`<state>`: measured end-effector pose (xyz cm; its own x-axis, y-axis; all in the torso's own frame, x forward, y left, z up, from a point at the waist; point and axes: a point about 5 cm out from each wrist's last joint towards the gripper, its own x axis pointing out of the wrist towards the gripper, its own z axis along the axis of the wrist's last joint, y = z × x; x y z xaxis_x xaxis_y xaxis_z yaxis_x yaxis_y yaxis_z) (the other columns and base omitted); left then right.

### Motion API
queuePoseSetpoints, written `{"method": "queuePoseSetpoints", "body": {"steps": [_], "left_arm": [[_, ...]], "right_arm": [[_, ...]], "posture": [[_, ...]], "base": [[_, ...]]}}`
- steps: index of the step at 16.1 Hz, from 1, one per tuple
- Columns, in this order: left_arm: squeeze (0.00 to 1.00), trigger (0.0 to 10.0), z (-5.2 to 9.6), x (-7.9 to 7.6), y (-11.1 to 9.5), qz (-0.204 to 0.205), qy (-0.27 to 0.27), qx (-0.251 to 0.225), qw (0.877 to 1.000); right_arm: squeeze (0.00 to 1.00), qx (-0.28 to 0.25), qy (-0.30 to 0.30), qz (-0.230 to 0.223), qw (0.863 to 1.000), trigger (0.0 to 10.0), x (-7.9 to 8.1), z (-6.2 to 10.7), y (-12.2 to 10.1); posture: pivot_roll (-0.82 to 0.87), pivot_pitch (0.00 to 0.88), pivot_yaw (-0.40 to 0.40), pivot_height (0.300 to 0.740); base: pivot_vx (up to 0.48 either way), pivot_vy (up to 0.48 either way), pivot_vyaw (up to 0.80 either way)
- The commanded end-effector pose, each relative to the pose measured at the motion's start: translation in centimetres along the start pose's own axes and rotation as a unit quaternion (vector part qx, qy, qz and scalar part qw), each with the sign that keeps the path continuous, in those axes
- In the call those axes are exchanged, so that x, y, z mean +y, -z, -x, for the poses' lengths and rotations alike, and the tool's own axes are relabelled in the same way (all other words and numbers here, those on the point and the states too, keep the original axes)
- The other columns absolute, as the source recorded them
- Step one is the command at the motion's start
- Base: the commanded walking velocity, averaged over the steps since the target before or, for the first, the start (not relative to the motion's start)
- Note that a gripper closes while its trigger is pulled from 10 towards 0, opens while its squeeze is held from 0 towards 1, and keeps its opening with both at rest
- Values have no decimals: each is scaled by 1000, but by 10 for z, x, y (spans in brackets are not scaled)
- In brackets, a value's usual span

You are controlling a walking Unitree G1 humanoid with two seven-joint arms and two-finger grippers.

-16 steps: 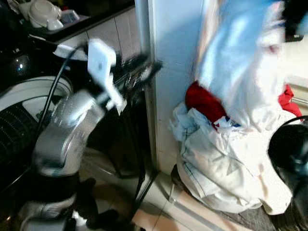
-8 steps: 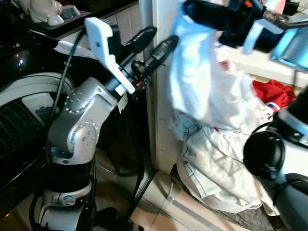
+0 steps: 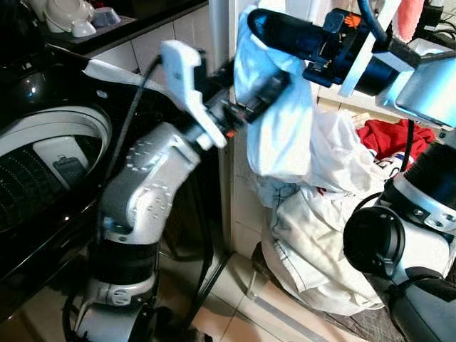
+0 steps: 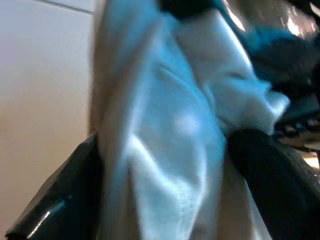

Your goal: Clothes washing

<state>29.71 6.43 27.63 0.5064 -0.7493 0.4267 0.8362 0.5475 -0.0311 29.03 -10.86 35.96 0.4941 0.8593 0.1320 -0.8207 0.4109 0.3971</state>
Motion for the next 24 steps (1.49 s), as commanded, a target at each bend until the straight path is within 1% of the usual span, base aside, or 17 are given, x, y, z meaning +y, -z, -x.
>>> {"method": "queuePoseSetpoints", "body": {"steps": [1,2,3,4,5,6,9,11,16,19,20,21,22,23,24], "left_arm": [[0,10000,-3,-3,-1,-8,8,-3,1000],[0,3569,-4,-2,-1,-4,8,-4,1000],[0,0,-4,-1,-1,1,11,-2,1000],[0,0,-3,-1,-1,3,13,2,1000],[0,0,-3,0,0,-4,11,10,1000],[0,0,-3,2,3,-9,-1,22,1000],[0,0,-3,5,0,-10,-8,11,1000],[0,0,-2,6,1,-6,-13,12,1000],[0,0,-1,14,0,-15,-35,14,999],[0,0,-1,15,0,-18,-35,11,999],[0,0,-1,17,-2,-21,-40,8,999],[0,0,-1,19,-4,-25,-48,3,999],[0,0,0,22,-6,-28,-59,-1,998],[0,0,0,24,-7,-32,-64,-4,997],[0,0,1,25,-8,-31,-67,-5,997]], "right_arm": [[0,-2,-20,10,1000,0,8,-1,0],[0,-3,-18,11,1000,0,8,0,0],[0,-4,-16,11,1000,0,8,1,0],[0,-5,-14,10,1000,0,7,2,0],[0,-6,-13,10,1000,0,7,2,1],[0,-6,-12,9,1000,0,8,2,1],[0,-6,-10,7,1000,0,8,1,1],[0,-5,-4,8,1000,0,8,1,1],[0,-5,-1,7,1000,0,8,2,2],[0,-5,9,10,1000,0,7,2,2],[0,-5,12,10,1000,1216,7,3,2],[0,-5,13,10,1000,1686,7,3,2],[0,-8,13,16,1000,3412,9,3,1],[451,-9,14,20,1000,10000,10,3,1],[686,-9,14,22,1000,10000,10,3,1]], "posture": [[-75,0,55,740],[-75,0,57,740],[-74,0,57,740],[-73,0,59,740],[-73,0,59,740],[-72,0,60,740],[-68,0,60,740],[-68,0,60,740],[-69,0,62,740],[-70,0,66,740],[-70,0,67,740],[-70,0,67,740],[-69,0,67,740],[-68,0,68,740],[-67,0,67,740]], "base": [[0,0,0],[0,0,0],[0,0,0],[0,0,0],[0,0,0],[0,0,0],[0,0,0],[0,0,0],[0,0,0],[0,0,0],[0,0,0],[0,0,0],[0,0,0],[0,0,0],[0,0,0]]}}
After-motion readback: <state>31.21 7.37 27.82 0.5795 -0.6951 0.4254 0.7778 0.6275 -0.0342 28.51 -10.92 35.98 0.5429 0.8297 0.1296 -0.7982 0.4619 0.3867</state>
